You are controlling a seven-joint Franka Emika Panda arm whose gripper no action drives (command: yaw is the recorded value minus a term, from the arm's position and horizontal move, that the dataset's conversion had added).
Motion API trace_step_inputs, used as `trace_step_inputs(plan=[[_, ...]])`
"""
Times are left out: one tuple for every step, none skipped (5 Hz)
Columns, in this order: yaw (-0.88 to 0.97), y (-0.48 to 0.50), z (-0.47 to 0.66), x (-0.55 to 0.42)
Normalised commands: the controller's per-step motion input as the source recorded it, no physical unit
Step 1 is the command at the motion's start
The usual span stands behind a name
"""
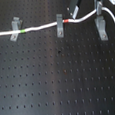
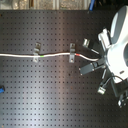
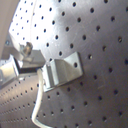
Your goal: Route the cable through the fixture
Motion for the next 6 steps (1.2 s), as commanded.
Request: trace_step_inputs(plan=[[-1.0,0.002,0.38,0.002],[-1.0,-0.029,0.41,-0.098],[-0.75,0.01,0.4,-0.284],[0.0,0.117,0.37,-0.436],[0.42,0.254,0.43,-0.357],[0.44,0.196,0.53,-0.306]])
